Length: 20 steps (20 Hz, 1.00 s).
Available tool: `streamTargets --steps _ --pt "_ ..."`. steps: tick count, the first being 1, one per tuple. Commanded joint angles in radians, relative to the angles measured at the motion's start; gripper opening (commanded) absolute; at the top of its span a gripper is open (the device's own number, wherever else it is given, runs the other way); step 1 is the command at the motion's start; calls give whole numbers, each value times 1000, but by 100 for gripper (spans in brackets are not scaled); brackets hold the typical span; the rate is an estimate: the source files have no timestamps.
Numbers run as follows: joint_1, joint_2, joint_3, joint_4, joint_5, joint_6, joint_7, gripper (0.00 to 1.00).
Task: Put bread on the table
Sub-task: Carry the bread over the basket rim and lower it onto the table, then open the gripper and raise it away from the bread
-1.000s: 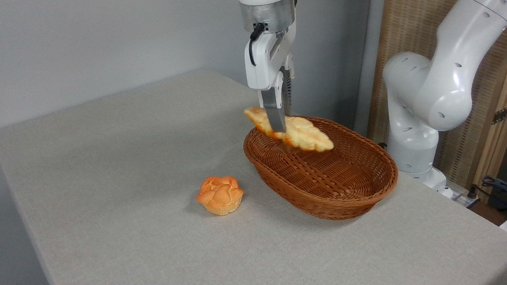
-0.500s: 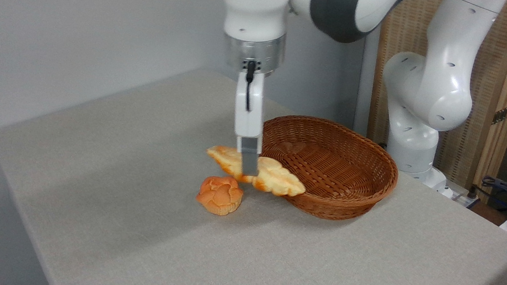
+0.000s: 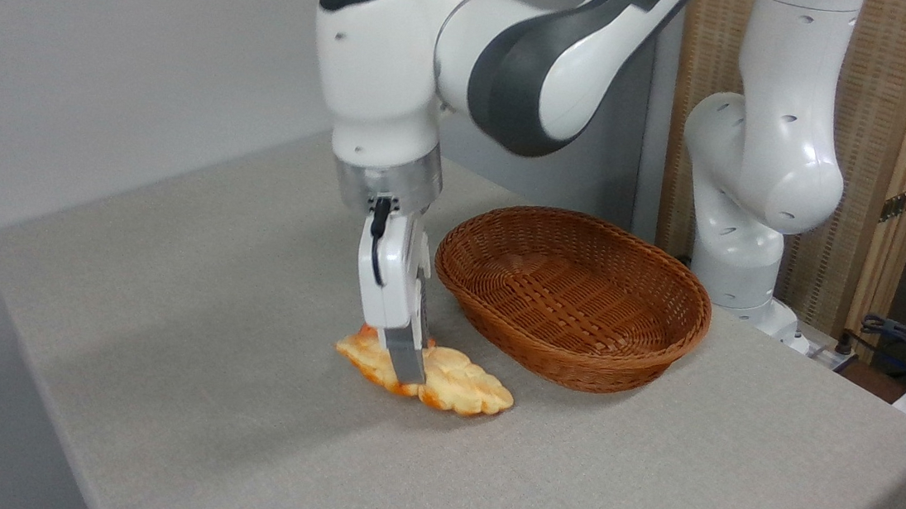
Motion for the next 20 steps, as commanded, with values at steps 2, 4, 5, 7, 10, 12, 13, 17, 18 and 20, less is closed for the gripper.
streamTargets --steps 2,4,5,7,10,12,13,17,18,20 --pt "-7 34 4 22 -19 16 23 100" --pt "-7 32 4 22 -19 18 23 100" --pt "-7 32 4 22 -19 18 23 100" --pt "-7 29 4 23 -19 16 21 100" --pt "-7 16 4 69 -43 8 7 100" --pt "-7 11 4 153 -92 -19 -64 100" --pt "-7 9 4 190 -94 -42 -127 100" --pt "-7 8 4 278 -91 -132 -343 100" --pt "-5 9 6 299 -85 -151 -399 100" --pt "-5 9 12 321 -72 -174 -509 100"
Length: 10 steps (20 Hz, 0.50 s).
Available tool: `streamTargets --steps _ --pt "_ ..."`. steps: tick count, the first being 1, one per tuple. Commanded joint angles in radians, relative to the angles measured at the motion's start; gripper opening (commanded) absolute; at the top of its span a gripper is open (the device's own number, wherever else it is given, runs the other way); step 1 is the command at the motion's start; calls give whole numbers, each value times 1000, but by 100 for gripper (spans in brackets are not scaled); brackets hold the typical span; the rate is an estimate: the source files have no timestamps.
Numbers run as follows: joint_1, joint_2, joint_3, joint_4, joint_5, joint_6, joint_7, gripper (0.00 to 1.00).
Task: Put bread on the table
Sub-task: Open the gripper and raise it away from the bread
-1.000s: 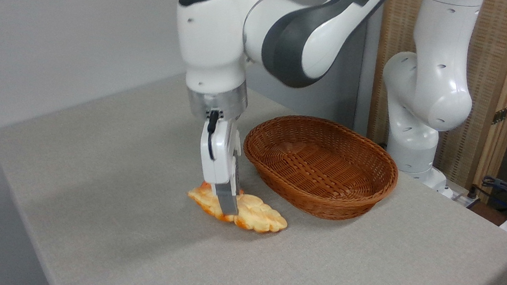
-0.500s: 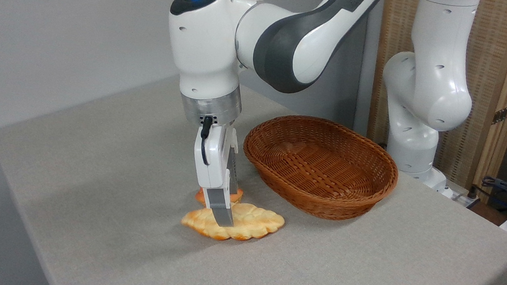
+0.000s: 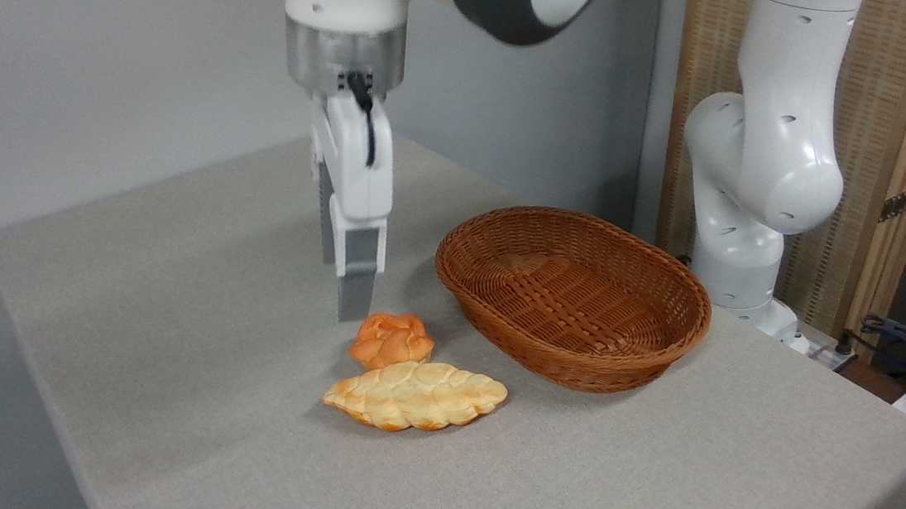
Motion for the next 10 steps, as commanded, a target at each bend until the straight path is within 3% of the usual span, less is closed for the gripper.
streamTargets --steps 1,4,7,10 --pt "1 11 14 55 6 -51 -193 100" --pt "8 13 14 55 55 -56 -287 100" --pt "8 13 14 55 61 -56 -423 100" --pt "10 11 16 55 61 -59 -440 100"
